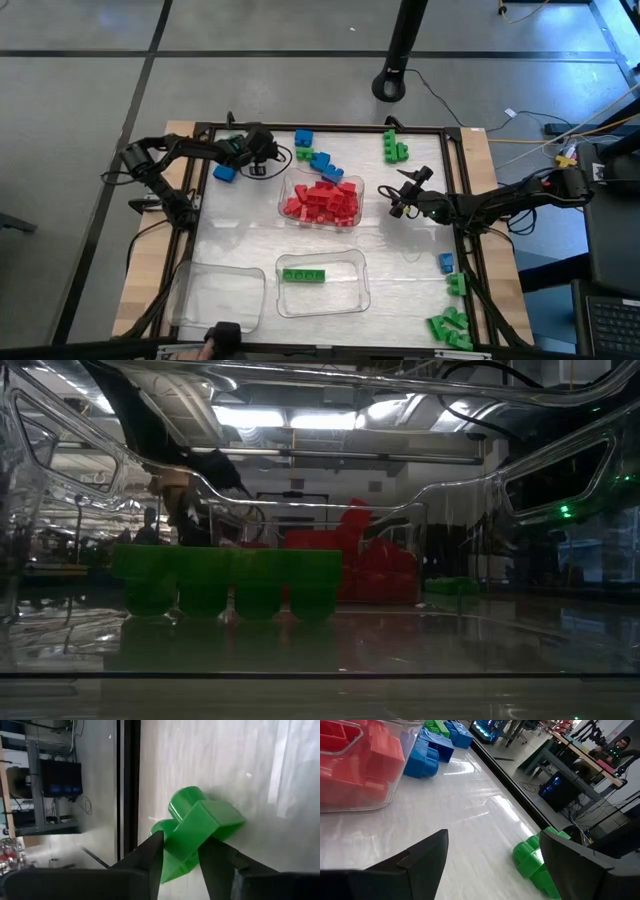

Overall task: Sort blocks
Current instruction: Put the green game piece into the bottom right transparent bin

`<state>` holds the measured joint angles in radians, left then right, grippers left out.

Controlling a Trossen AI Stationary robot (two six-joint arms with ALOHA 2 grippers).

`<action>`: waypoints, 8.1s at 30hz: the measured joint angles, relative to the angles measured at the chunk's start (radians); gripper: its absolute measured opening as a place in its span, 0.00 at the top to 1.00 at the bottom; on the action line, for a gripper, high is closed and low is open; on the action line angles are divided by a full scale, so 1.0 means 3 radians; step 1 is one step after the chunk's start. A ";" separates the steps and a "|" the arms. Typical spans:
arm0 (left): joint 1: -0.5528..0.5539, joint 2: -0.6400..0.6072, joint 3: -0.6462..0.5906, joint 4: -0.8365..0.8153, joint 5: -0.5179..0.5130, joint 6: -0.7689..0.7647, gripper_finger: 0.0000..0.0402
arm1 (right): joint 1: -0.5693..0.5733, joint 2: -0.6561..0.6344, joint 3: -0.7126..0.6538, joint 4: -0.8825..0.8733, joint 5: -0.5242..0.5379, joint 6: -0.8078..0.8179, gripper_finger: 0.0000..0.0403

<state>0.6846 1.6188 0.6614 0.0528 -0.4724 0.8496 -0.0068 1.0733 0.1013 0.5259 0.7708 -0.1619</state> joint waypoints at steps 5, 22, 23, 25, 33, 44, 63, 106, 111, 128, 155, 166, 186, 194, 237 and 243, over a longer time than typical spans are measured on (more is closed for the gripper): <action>-0.0001 0.0095 0.0007 0.0104 -0.0017 0.0080 0.84 | -0.0001 0.0001 0.0000 0.0001 0.0017 0.0000 0.22; -0.0168 0.0020 -0.0003 0.0252 -0.0156 0.0060 0.99 | 0.0000 0.0000 0.0000 0.0000 0.0022 0.0000 0.22; -0.0205 -0.0031 -0.0003 0.0195 -0.0190 0.0049 0.99 | 0.0000 0.0000 0.0000 0.0000 0.0021 0.0000 0.22; -0.0295 -0.0194 -0.0003 0.0128 -0.0300 0.0060 1.00 | 0.0000 0.0001 0.0000 -0.0001 0.0017 0.0000 0.22; -0.0738 -0.1125 0.0007 -0.0117 -0.0428 -0.0313 1.00 | 0.0000 0.0001 0.0000 0.0005 0.0012 0.0000 0.22; -0.1451 -0.2241 0.0011 -0.0327 0.0537 -0.1755 0.99 | 0.0000 0.0001 0.0000 0.0023 0.0018 0.0000 0.22; -0.2837 -0.1521 0.0013 0.0442 0.1464 -0.2984 0.99 | 0.0000 0.0001 0.0000 0.0128 0.0013 -0.0001 0.22; -0.3041 -0.0289 0.0460 0.0902 0.1636 -0.3418 0.55 | 0.0000 0.0001 0.0000 0.0175 -0.0304 0.0065 0.22; -0.2787 -0.0578 0.0701 0.0126 0.1592 -0.3379 0.52 | 0.0000 0.0001 0.0000 0.0166 -0.0308 0.0064 0.22; -0.1444 -0.0977 0.0862 -0.0256 -0.0095 -0.2358 0.51 | 0.0000 0.0001 0.0000 0.0156 -0.0242 0.0049 0.22; 0.1088 -0.0875 0.0887 -0.1943 0.1009 -0.3005 0.51 | 0.0000 0.0001 0.0000 0.0163 0.0198 -0.0011 0.22; 0.1315 -0.0536 0.0887 -0.2332 0.1014 -0.3086 0.51 | 0.0000 0.0001 0.0000 0.0163 0.0191 -0.0011 0.22; 0.1319 0.0045 0.1125 -0.2413 0.0705 -0.2864 0.51 | 0.0000 0.0001 0.0000 0.0160 0.0165 -0.0011 0.22; 0.1325 0.0454 0.1439 -0.2795 0.0614 -0.2821 0.51 | 0.0000 0.0001 0.0000 0.0156 0.0164 -0.0012 0.22; 0.1403 0.0422 0.1414 -0.2650 0.0568 -0.2183 0.87 | 0.0000 0.0019 0.0000 0.0163 0.0123 -0.0011 0.22; 0.1403 0.0422 0.1414 -0.2651 0.0568 -0.2193 0.87 | 0.0000 0.0019 0.0000 0.0163 0.0123 -0.0011 0.22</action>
<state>1.1053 1.7454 1.0855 -0.7425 -0.3019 0.1917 -0.0067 1.0790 0.1013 0.5747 0.8078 -0.1654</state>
